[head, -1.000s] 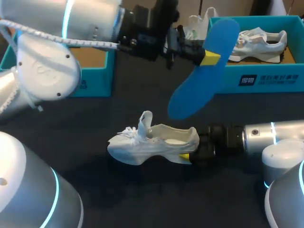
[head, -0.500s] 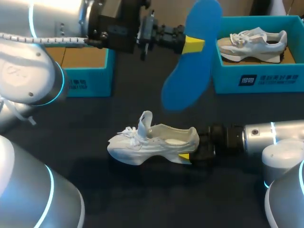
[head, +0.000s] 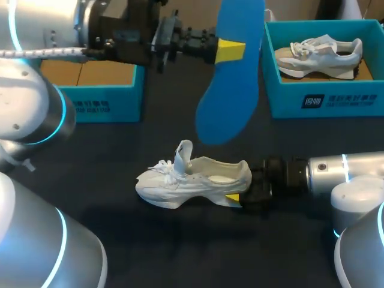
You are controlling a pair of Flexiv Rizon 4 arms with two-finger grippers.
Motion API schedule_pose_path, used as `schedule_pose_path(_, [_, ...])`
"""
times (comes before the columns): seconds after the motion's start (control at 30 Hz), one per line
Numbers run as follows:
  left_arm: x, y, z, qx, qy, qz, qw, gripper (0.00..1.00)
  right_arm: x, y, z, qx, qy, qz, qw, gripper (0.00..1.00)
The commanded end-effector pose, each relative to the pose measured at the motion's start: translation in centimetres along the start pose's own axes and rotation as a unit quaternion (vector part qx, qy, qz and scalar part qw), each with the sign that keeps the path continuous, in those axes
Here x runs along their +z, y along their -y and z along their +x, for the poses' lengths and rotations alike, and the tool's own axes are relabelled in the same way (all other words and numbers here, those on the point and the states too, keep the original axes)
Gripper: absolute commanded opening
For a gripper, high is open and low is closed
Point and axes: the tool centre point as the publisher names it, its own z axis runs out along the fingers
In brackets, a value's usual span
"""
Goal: Take the shoe out of the shoebox, open the shoe tongue, remove and reinsert the insole, then place the shoe into the shoebox
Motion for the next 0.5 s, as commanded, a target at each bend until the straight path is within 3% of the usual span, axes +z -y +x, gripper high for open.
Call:
schedule_pose_path(0.03, [-3.5,-0.5,1.7,-0.005,0.003,-0.003,1.0,0.0,0.0,-0.2,0.1,0.0,0.0,0.002,1.0,0.0])
schedule_pose_path(0.27, [-5.2,-0.1,2.7,-0.017,-0.005,0.018,1.0,0.0,0.0,-0.2,0.1,0.0,0.0,0.002,1.0,0.0])
schedule_pose_path(0.5, [-5.8,0.8,4.2,-0.022,0.0,0.012,1.0,0.0,0.0,-0.2,0.1,0.0,0.0,0.002,1.0,0.0])
